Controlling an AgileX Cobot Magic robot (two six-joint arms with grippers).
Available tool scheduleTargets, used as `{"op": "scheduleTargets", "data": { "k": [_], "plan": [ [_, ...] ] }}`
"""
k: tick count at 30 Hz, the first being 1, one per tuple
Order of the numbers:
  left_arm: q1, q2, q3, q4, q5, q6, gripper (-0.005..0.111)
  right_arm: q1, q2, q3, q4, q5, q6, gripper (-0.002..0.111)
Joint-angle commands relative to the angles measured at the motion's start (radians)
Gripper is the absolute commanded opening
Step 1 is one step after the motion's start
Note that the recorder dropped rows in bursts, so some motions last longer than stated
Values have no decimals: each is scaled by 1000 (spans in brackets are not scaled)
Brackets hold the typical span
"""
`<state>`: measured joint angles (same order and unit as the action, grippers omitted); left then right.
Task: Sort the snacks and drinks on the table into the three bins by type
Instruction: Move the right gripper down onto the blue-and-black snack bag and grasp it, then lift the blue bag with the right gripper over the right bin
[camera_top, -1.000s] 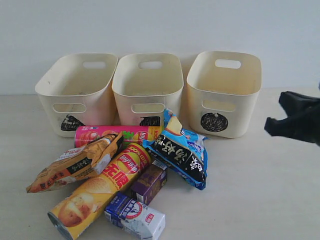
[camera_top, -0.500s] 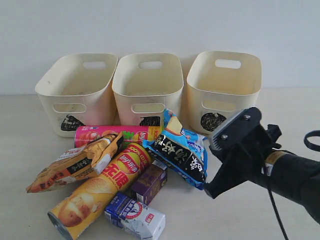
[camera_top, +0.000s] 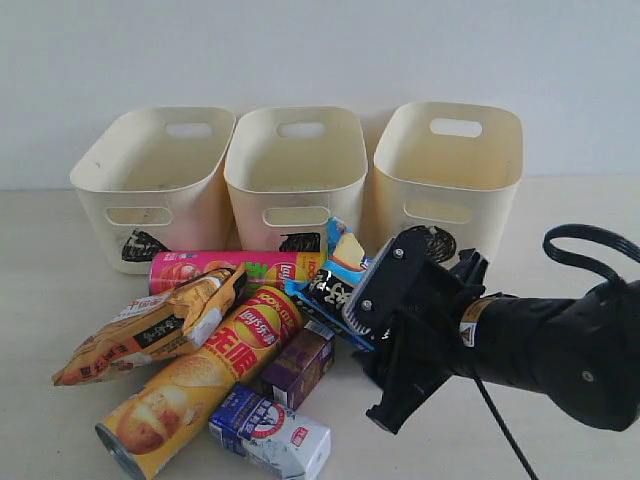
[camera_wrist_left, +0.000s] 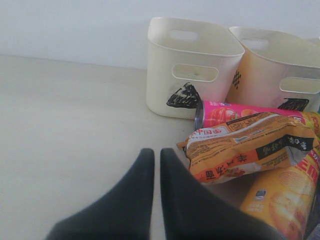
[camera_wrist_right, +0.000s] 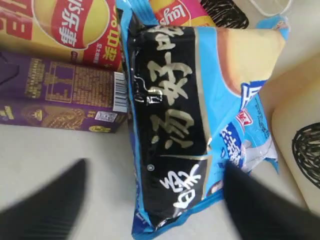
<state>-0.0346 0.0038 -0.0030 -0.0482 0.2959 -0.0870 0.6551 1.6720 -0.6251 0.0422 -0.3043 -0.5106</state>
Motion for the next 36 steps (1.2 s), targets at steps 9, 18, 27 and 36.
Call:
{"op": "scheduleTargets", "data": {
  "k": [9, 18, 27, 36],
  "plan": [
    [5, -4, 3, -3, -4, 1, 4, 3, 135, -5, 5, -207, 0, 101],
    [5, -4, 3, -3, -4, 1, 4, 3, 235, -5, 135, -432, -164, 101],
    [5, -4, 3, -3, -4, 1, 4, 3, 308, -51, 155, -488, -176, 101],
    [5, -4, 3, -3, -4, 1, 4, 3, 389, -147, 240, -424, -250, 101]
  ]
}}
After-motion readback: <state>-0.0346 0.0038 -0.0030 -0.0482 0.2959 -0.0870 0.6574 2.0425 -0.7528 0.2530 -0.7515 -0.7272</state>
